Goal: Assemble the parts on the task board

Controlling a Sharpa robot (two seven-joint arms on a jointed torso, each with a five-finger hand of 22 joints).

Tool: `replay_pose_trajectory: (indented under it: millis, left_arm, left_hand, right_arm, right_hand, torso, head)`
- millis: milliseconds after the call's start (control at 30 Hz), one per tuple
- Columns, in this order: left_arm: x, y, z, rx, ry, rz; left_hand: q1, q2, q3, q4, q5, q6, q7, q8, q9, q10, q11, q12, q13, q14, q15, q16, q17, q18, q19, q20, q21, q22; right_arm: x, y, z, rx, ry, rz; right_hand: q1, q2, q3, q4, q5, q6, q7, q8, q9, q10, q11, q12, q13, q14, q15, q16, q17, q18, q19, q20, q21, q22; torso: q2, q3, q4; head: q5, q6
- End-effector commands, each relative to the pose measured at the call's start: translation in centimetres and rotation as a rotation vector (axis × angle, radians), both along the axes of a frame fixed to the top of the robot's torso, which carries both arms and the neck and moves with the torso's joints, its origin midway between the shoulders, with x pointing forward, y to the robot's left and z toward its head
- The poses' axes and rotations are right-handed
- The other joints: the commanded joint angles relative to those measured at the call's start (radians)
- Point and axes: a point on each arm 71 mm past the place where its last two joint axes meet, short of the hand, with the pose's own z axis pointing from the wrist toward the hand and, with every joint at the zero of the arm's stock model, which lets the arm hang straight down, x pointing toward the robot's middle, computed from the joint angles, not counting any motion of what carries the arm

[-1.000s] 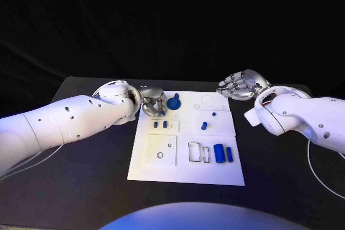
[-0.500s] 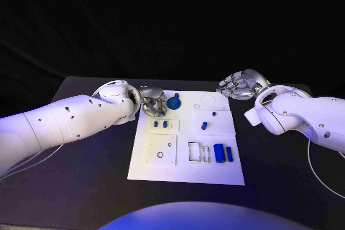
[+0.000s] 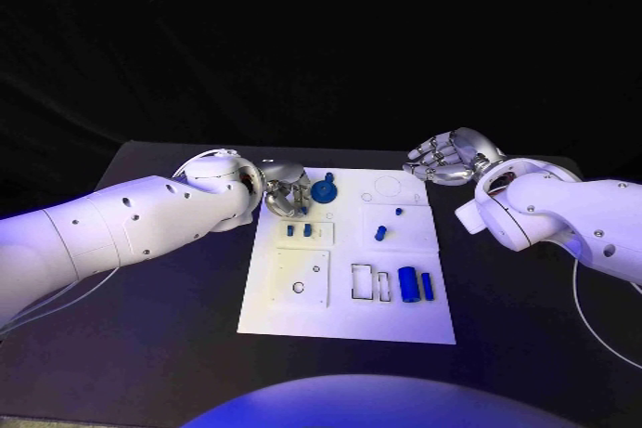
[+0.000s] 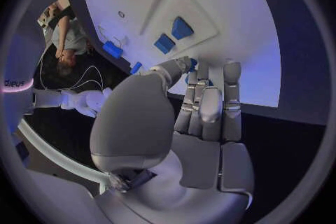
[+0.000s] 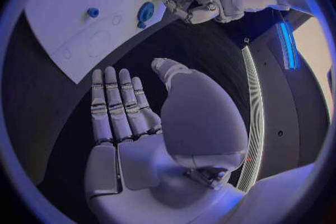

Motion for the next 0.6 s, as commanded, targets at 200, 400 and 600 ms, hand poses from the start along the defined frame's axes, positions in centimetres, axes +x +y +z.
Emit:
replay_pose_trajectory:
  millis: [200, 400, 600]
  left_arm:
    - [-0.01, -0.11, 0.03, -0.006, 0.001, 0.001]
    - [0.02, -0.04, 0.04, -0.005, -0.002, 0.006]
    - [0.01, 0.07, 0.06, -0.006, -0.003, 0.011]
  left_hand:
    - [-0.014, -0.005, -0.007, 0.001, 0.011, -0.026, 0.001, -0.021, -0.005, 0.003, 0.008, -0.015, 0.002, -0.003, 0.010, 0.002, -0.006, 0.008, -0.001, 0.007, -0.008, 0.002]
    - [-0.027, -0.011, -0.012, 0.008, 0.018, -0.029, 0.005, -0.026, -0.006, 0.004, 0.010, -0.021, 0.003, -0.003, 0.012, 0.003, -0.005, 0.007, 0.001, 0.009, -0.009, 0.002]
    - [-0.035, -0.018, -0.018, 0.011, 0.027, -0.031, 0.005, -0.030, -0.007, 0.000, 0.012, -0.028, 0.005, -0.005, 0.014, 0.003, -0.010, 0.008, 0.001, 0.011, -0.014, 0.002]
  right_arm:
    - [-0.04, 0.12, 0.00, -0.009, -0.004, 0.017]
    - [-0.03, 0.10, 0.00, -0.009, -0.004, 0.016]
    - [-0.02, 0.08, 0.00, -0.010, -0.004, 0.015]
  right_hand:
    - [0.007, -0.007, 0.005, 0.002, 0.002, 0.000, 0.052, 0.003, -0.002, 0.000, -0.003, 0.004, -0.001, -0.006, 0.000, -0.002, -0.001, 0.011, 0.002, 0.003, 0.004, -0.001]
    - [0.007, -0.007, 0.005, 0.002, 0.002, 0.000, 0.052, 0.003, -0.002, 0.000, -0.003, 0.004, -0.001, -0.006, 0.000, -0.002, -0.001, 0.011, 0.002, 0.003, 0.004, -0.001]
    - [0.006, -0.009, 0.006, 0.002, 0.002, -0.001, 0.052, 0.003, -0.002, -0.001, -0.003, 0.004, -0.001, -0.006, 0.001, -0.002, -0.002, 0.011, 0.002, 0.003, 0.004, -0.002]
  torso:
    - [0.000, 0.0003, -0.0004]
    - [0.000, 0.0001, -0.0003]
    - [0.000, 0.0000, -0.0002]
  head:
    - [0.000, 0.000]
    - [0.000, -0.001]
    - [0.000, -0.001]
